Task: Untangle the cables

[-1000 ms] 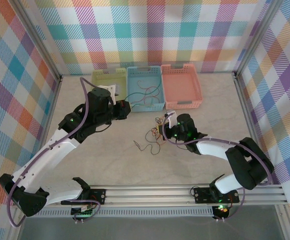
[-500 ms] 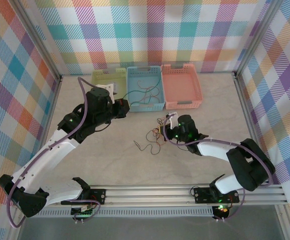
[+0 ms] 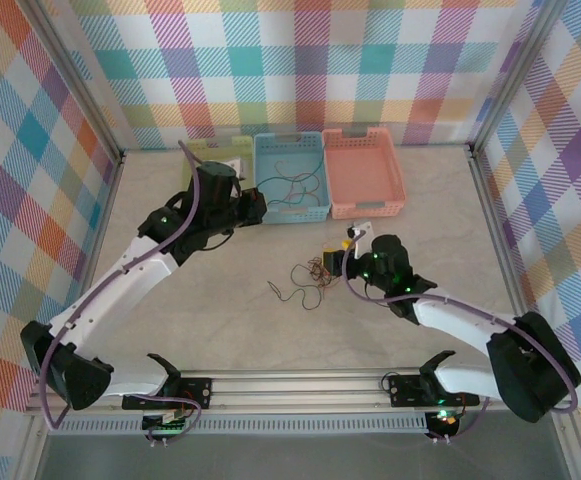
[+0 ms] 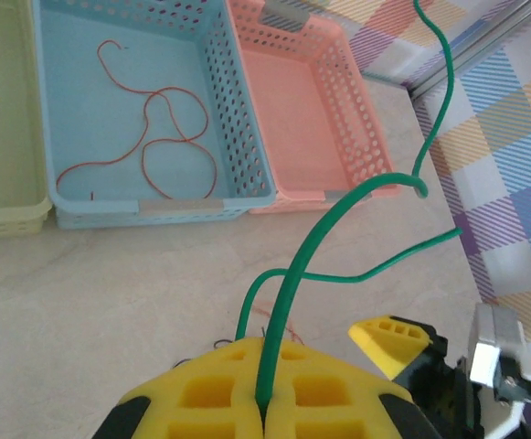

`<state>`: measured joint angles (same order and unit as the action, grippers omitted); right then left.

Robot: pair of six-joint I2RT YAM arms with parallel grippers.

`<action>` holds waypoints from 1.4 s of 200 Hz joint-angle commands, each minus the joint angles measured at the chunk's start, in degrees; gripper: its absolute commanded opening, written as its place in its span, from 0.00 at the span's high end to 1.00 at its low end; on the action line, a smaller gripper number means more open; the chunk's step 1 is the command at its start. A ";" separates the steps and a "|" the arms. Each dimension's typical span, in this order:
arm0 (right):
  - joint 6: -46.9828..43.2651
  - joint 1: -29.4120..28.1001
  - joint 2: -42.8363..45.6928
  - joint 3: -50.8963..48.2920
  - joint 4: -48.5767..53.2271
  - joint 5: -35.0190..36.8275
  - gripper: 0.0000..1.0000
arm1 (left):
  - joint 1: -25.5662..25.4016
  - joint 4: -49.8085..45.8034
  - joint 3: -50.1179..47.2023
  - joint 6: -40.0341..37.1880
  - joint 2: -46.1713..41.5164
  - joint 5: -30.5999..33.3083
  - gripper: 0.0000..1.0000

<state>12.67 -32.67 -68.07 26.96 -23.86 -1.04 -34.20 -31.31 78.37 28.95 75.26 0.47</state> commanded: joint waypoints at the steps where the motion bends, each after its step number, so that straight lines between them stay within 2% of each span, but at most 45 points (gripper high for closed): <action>1: 0.53 0.66 4.09 -1.97 1.20 7.17 0.30 | 0.45 1.18 3.06 -0.61 1.85 -1.48 1.00; 35: 8.79 3.14 9.18 -3.25 8.11 25.62 0.27 | 0.45 2.78 6.43 0.81 7.44 -2.68 1.00; 51: 13.61 5.73 9.95 -3.78 10.55 29.56 0.29 | 0.45 3.77 8.64 1.87 10.69 -3.33 1.00; 75: 17.99 8.34 11.41 -5.54 11.06 30.97 0.30 | 0.44 5.27 12.20 3.96 16.01 -3.37 1.00; 117: 19.93 9.72 12.20 -6.75 11.09 31.70 0.30 | 0.27 5.71 21.88 7.52 27.76 -3.89 1.00; 226: 21.08 10.35 7.44 -5.70 9.97 30.00 0.30 | -0.43 -8.21 70.01 9.93 66.98 -0.80 1.00; 244: 21.08 10.43 7.14 -5.52 10.00 29.83 0.30 | -0.42 -7.91 73.13 10.31 70.31 -0.48 1.00; 280: 21.17 10.52 6.41 -5.41 9.71 28.97 0.30 | -0.46 -5.54 73.21 11.07 73.22 -1.86 1.00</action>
<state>32.64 -22.46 -60.75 20.64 -12.82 28.84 -34.37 -37.36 149.58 38.83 146.98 -0.80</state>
